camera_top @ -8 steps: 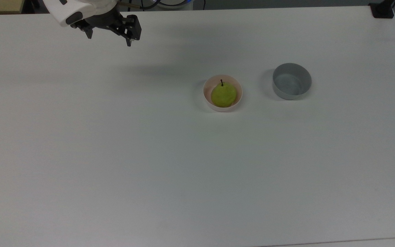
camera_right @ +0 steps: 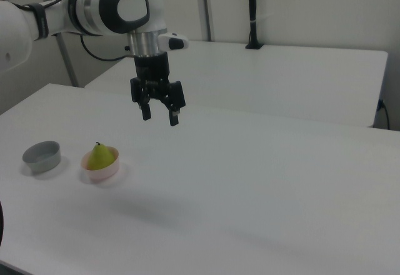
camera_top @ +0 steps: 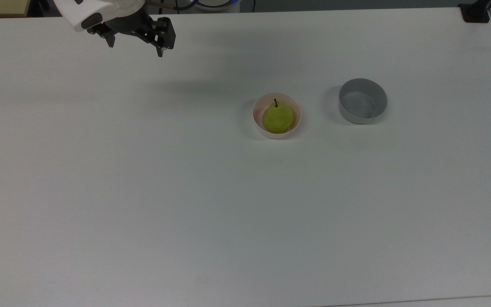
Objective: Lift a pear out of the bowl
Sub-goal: 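Move the open gripper over the pink bowl holding the green pear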
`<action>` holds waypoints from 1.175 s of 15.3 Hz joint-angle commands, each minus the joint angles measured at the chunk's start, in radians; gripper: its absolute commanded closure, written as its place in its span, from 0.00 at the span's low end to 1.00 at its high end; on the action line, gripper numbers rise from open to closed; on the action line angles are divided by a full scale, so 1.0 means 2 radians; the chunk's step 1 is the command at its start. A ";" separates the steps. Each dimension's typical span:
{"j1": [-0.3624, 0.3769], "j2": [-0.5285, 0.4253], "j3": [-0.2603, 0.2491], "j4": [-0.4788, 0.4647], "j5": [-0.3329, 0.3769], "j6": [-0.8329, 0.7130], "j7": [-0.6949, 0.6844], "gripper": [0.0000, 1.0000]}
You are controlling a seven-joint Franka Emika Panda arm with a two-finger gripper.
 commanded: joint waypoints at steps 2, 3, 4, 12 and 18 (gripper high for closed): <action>0.011 -0.010 0.005 0.003 0.001 0.007 0.000 0.00; 0.021 -0.010 0.008 0.004 0.001 0.007 0.000 0.00; 0.038 -0.010 0.008 0.005 0.002 0.007 -0.001 0.00; 0.125 0.004 0.007 0.003 0.056 0.013 0.004 0.00; 0.180 0.047 0.007 0.000 0.063 0.053 0.033 0.00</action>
